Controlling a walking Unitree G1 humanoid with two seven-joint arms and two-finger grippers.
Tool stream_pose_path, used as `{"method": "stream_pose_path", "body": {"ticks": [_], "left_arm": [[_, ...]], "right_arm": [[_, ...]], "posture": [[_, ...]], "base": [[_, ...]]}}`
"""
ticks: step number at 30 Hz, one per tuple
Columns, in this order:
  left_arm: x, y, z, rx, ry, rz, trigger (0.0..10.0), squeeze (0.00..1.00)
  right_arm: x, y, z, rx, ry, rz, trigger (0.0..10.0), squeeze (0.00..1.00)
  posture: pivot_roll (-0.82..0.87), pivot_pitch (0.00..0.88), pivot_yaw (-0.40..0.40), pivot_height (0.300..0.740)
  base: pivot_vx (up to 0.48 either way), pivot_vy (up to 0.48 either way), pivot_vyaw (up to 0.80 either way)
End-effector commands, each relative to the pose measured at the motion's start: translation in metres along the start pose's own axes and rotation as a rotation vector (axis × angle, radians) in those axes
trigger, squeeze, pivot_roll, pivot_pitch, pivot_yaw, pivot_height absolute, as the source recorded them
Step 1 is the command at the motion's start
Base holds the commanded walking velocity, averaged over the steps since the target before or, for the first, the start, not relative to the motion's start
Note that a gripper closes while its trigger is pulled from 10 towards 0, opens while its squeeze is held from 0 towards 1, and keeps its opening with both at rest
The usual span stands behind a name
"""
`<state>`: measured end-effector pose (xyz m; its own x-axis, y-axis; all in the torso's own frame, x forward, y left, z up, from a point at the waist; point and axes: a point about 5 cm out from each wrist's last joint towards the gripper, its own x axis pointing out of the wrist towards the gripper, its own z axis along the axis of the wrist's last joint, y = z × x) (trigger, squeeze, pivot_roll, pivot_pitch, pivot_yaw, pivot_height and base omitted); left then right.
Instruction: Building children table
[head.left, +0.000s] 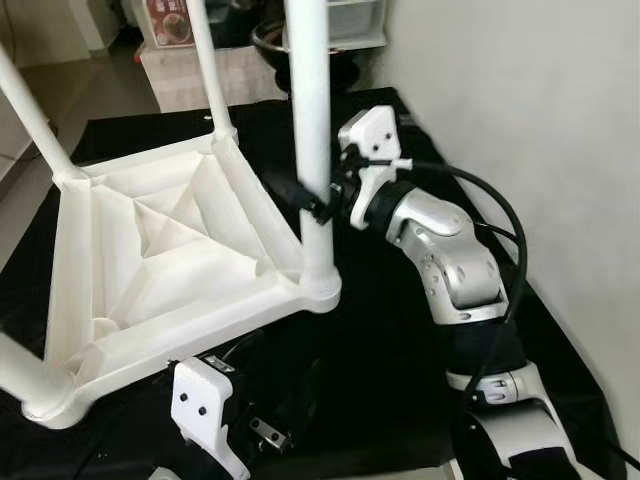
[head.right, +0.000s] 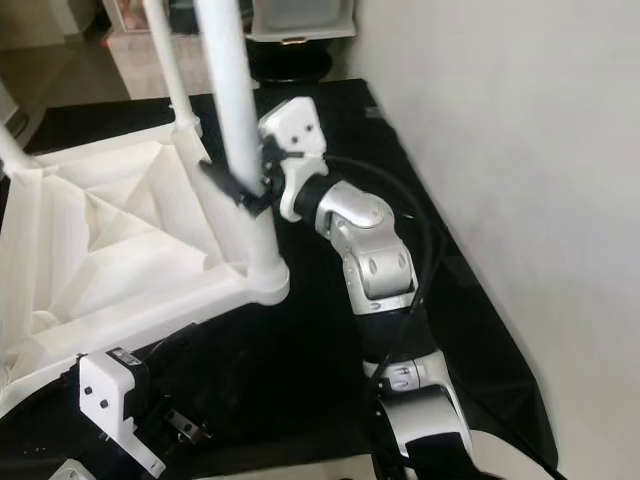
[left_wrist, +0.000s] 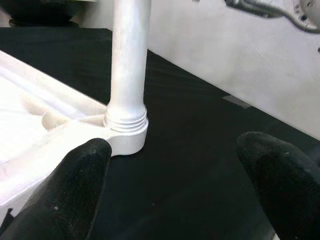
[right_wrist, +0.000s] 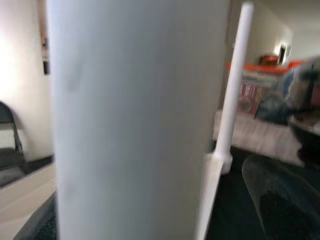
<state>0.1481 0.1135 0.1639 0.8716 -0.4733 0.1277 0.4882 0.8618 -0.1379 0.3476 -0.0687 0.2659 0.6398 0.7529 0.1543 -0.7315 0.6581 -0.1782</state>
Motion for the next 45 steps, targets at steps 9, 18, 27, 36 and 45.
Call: {"method": "stream_pose_path", "body": {"ticks": [9, 18, 27, 36, 45], "left_arm": [[0.0, -0.001, -0.003, -0.013, 0.017, -0.001, 10.0, 0.0], [-0.001, -0.003, -0.004, -0.015, 0.014, 0.012, 10.0, 0.0], [0.0, -0.003, -0.004, -0.016, 0.014, 0.008, 10.0, 0.0], [-0.001, -0.004, -0.004, -0.02, 0.015, 0.008, 10.0, 0.0], [-0.003, -0.002, -0.003, -0.021, 0.018, 0.007, 10.0, 0.0]], "right_arm": [[-0.001, 0.0, -0.011, -0.027, 0.045, 0.527, 10.0, 0.0], [-0.002, -0.017, -0.016, -0.049, 0.127, 0.567, 10.0, 0.0], [-0.002, -0.011, -0.033, 0.006, 0.165, 0.658, 0.0, 0.0], [-0.017, -0.016, -0.046, 0.085, 0.17, 0.601, 0.0, 0.0], [-0.054, 0.009, -0.08, 0.018, 0.253, -0.243, 0.0, 0.0]], "posture": [[0.07, 0.122, 0.003, 0.74], [0.07, 0.13, -0.006, 0.74], [0.06, 0.131, -0.01, 0.74], [0.04, 0.14, -0.013, 0.74], [0.02, 0.148, -0.002, 0.74]], "base": [[0.0, 0.0, 0.0], [0.0, 0.0, 0.0], [0.0, 0.0, 0.0], [0.0, 0.0, 0.0], [0.0, 0.0, 0.0]]}}
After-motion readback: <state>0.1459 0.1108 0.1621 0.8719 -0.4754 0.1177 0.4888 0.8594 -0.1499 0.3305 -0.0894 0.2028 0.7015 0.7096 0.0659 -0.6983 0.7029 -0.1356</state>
